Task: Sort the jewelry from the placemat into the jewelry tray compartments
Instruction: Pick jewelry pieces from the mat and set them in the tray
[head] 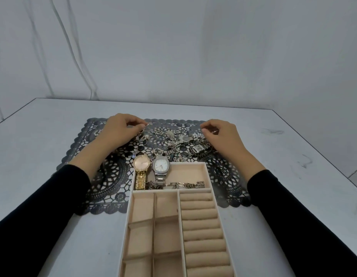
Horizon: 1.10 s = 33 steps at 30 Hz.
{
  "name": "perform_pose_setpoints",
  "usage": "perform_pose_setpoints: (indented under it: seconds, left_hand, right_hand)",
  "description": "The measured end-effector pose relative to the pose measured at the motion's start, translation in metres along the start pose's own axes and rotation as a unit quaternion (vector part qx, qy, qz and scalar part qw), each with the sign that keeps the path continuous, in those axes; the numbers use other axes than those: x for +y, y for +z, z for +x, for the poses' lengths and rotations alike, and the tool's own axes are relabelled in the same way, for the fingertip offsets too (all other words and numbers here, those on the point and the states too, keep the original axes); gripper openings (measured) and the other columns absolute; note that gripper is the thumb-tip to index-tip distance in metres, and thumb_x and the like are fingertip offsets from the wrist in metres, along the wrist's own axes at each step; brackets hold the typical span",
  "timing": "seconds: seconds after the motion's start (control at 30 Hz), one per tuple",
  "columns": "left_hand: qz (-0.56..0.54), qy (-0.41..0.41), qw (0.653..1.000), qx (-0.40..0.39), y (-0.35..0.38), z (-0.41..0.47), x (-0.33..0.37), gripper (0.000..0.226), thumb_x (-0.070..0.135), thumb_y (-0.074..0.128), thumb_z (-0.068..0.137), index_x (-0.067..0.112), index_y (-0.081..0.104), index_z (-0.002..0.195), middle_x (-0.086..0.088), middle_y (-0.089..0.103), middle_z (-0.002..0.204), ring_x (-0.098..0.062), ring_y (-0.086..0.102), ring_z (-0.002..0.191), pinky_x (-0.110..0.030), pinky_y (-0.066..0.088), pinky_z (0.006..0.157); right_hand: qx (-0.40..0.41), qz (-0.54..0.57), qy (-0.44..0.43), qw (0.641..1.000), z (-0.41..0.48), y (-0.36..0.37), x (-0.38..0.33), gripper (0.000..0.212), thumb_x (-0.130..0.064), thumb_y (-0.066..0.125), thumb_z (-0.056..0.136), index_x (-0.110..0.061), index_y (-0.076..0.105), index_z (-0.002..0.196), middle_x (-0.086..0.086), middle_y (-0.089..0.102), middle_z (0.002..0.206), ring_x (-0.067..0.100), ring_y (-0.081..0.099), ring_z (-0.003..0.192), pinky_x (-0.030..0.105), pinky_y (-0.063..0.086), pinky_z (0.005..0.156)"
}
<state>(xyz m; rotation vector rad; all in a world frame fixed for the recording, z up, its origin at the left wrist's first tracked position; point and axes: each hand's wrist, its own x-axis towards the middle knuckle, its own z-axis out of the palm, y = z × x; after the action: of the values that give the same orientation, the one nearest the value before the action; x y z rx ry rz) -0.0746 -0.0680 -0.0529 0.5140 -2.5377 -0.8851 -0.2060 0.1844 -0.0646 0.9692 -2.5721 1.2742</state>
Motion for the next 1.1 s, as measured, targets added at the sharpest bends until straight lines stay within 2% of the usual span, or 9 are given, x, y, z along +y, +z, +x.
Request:
perform_pose_setpoints:
  seconds: [0.07, 0.17, 0.27, 0.33, 0.5, 0.63, 0.73, 0.9, 1.1]
  left_hand:
    - [0.013, -0.003, 1.0, -0.022, -0.002, 0.01, -0.007, 0.016, 0.028, 0.068, 0.091, 0.025, 0.076, 0.104, 0.008, 0.072, 0.108, -0.003, 0.057, 0.098, -0.02, 0.04, 0.09]
    - [0.028, 0.004, 0.999, -0.046, -0.007, 0.02, -0.017, 0.012, 0.027, 0.071, 0.088, 0.032, 0.075, 0.099, 0.014, 0.068, 0.098, 0.008, 0.055, 0.084, -0.005, 0.035, 0.072]
    - [0.039, 0.009, 0.997, -0.06, -0.008, 0.029, -0.022, 0.008, 0.035, 0.074, 0.084, 0.04, 0.073, 0.091, 0.012, 0.07, 0.098, -0.005, 0.06, 0.093, -0.021, 0.041, 0.08]
    - [0.046, 0.005, 0.996, -0.074, -0.006, 0.036, -0.023, 0.009, 0.037, 0.075, 0.084, 0.037, 0.075, 0.092, 0.009, 0.072, 0.101, -0.01, 0.062, 0.099, -0.027, 0.043, 0.085]
    - [0.043, 0.0, 0.992, -0.12, -0.004, 0.049, -0.019, 0.009, 0.035, 0.076, 0.084, 0.035, 0.078, 0.092, 0.012, 0.073, 0.098, -0.004, 0.062, 0.097, -0.016, 0.042, 0.074]
    - [0.04, -0.014, 0.989, -0.145, -0.007, 0.055, -0.015, 0.013, 0.045, 0.074, 0.082, 0.033, 0.078, 0.085, 0.007, 0.075, 0.089, -0.006, 0.065, 0.089, -0.019, 0.045, 0.07]
    - [0.04, -0.02, 0.987, -0.157, -0.008, 0.055, -0.01, 0.019, 0.048, 0.077, 0.078, 0.031, 0.08, 0.087, 0.006, 0.076, 0.087, -0.01, 0.066, 0.085, -0.025, 0.048, 0.071]
    - [0.057, -0.009, 0.988, -0.144, 0.0, 0.053, -0.004, 0.009, 0.035, 0.083, 0.076, 0.032, 0.079, 0.084, 0.025, 0.063, 0.053, 0.01, 0.054, 0.055, -0.012, 0.033, 0.05]
    - [0.059, -0.008, 0.989, -0.138, 0.002, 0.053, -0.003, 0.011, 0.029, 0.083, 0.076, 0.028, 0.079, 0.086, 0.012, 0.072, 0.081, 0.0, 0.061, 0.079, -0.016, 0.041, 0.065]
  right_hand:
    - [-0.015, -0.005, -0.003, 1.0, 0.013, 0.006, -0.001, 0.017, -0.015, 0.063, 0.09, -0.015, 0.073, 0.103, -0.006, 0.07, 0.096, 0.003, 0.061, 0.085, 0.007, 0.043, 0.076]
    - [-0.038, -0.014, 0.001, 0.999, 0.032, 0.013, -0.002, 0.018, -0.016, 0.065, 0.089, -0.016, 0.073, 0.105, -0.004, 0.07, 0.096, 0.001, 0.059, 0.081, 0.006, 0.042, 0.075]
    - [-0.069, -0.023, 0.007, 0.997, 0.046, 0.018, 0.002, 0.019, -0.017, 0.067, 0.088, -0.019, 0.073, 0.106, -0.007, 0.07, 0.092, -0.008, 0.057, 0.077, -0.004, 0.037, 0.062]
    - [-0.096, -0.024, 0.009, 0.995, 0.052, 0.022, 0.004, 0.019, -0.017, 0.068, 0.087, -0.019, 0.074, 0.105, -0.006, 0.071, 0.096, -0.005, 0.059, 0.08, 0.001, 0.041, 0.065]
    - [-0.141, -0.042, -0.002, 0.989, 0.062, 0.025, 0.007, 0.016, -0.016, 0.07, 0.086, -0.02, 0.076, 0.1, -0.005, 0.072, 0.104, 0.01, 0.063, 0.09, 0.023, 0.048, 0.082]
    - [-0.166, -0.054, -0.006, 0.985, 0.066, 0.02, 0.011, 0.019, -0.018, 0.066, 0.09, -0.026, 0.075, 0.104, -0.01, 0.068, 0.105, 0.005, 0.058, 0.095, 0.014, 0.04, 0.076]
    - [-0.183, -0.053, -0.004, 0.982, 0.067, 0.017, 0.013, 0.02, -0.02, 0.07, 0.086, -0.029, 0.074, 0.104, -0.01, 0.068, 0.106, 0.003, 0.058, 0.091, 0.017, 0.04, 0.079]
    - [-0.182, -0.063, -0.012, 0.981, 0.068, 0.018, 0.014, 0.021, -0.022, 0.075, 0.082, -0.029, 0.074, 0.101, -0.013, 0.068, 0.104, -0.003, 0.058, 0.084, 0.008, 0.04, 0.073]
    - [-0.173, -0.069, -0.006, 0.982, 0.066, 0.017, 0.011, 0.016, -0.022, 0.075, 0.082, -0.027, 0.075, 0.098, -0.012, 0.069, 0.101, 0.002, 0.061, 0.086, 0.002, 0.034, 0.063]
